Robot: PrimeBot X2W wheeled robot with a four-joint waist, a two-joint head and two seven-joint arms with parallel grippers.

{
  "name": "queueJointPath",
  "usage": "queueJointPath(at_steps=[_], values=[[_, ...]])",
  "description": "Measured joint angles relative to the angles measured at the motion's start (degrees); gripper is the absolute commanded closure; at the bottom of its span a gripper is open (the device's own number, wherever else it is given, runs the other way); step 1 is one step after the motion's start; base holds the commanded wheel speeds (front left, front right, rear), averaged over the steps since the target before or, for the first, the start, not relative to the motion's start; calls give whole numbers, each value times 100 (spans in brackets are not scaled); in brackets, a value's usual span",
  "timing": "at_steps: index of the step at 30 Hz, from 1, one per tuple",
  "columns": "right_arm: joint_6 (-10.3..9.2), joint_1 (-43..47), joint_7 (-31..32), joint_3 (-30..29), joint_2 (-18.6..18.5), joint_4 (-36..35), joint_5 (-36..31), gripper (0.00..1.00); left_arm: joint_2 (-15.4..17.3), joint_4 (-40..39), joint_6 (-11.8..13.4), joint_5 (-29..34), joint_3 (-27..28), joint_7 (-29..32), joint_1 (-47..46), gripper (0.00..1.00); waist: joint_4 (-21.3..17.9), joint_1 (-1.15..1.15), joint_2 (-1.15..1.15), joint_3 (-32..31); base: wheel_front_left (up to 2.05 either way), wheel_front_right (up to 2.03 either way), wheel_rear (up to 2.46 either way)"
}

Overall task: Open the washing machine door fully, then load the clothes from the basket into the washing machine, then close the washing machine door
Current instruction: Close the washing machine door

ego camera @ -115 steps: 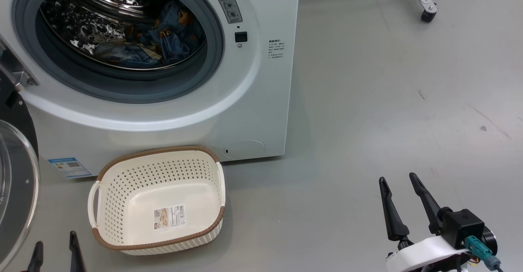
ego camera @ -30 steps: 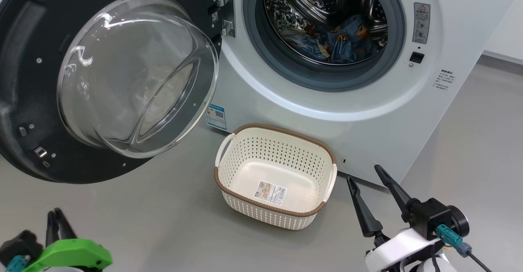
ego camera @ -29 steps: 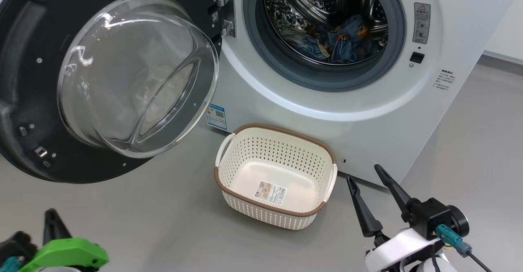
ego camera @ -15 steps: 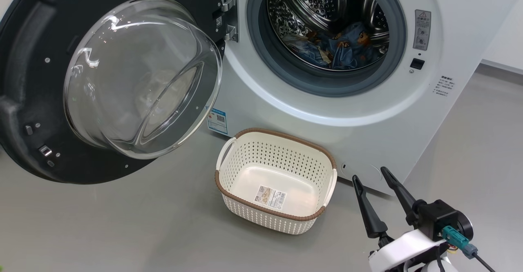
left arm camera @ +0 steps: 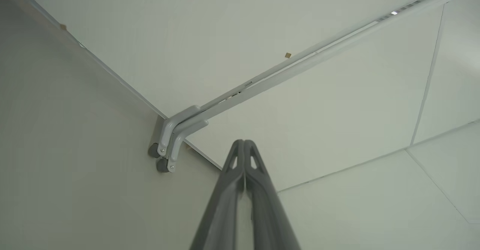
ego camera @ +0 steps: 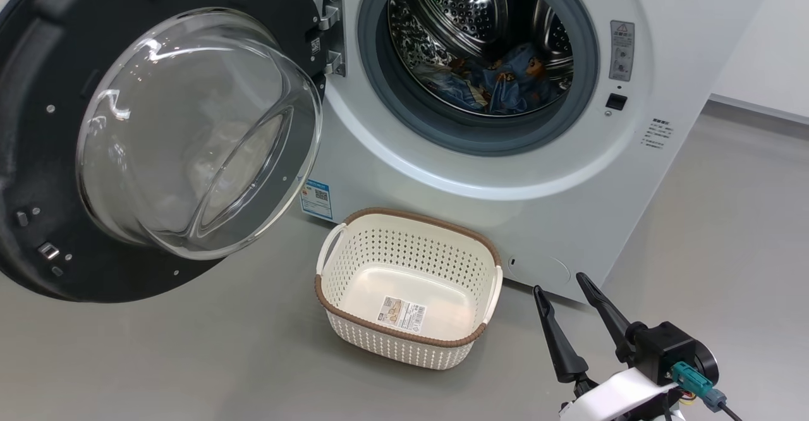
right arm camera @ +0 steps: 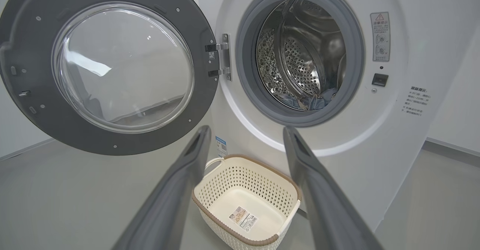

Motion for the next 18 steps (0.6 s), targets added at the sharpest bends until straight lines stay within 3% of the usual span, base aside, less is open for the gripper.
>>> queueJointPath(at_steps=[7, 18], values=[[-1, 2, -1, 64, 4, 9, 0, 0, 609, 510, 148, -404, 377, 522, -431, 100, -308, 0, 0, -21, 0, 0, 0], [-1, 6, 0, 56, 2, 16, 0, 0, 1126, 1122, 300, -701, 466, 1084, -888, 100, -757, 0, 0, 19, 0, 0, 0]])
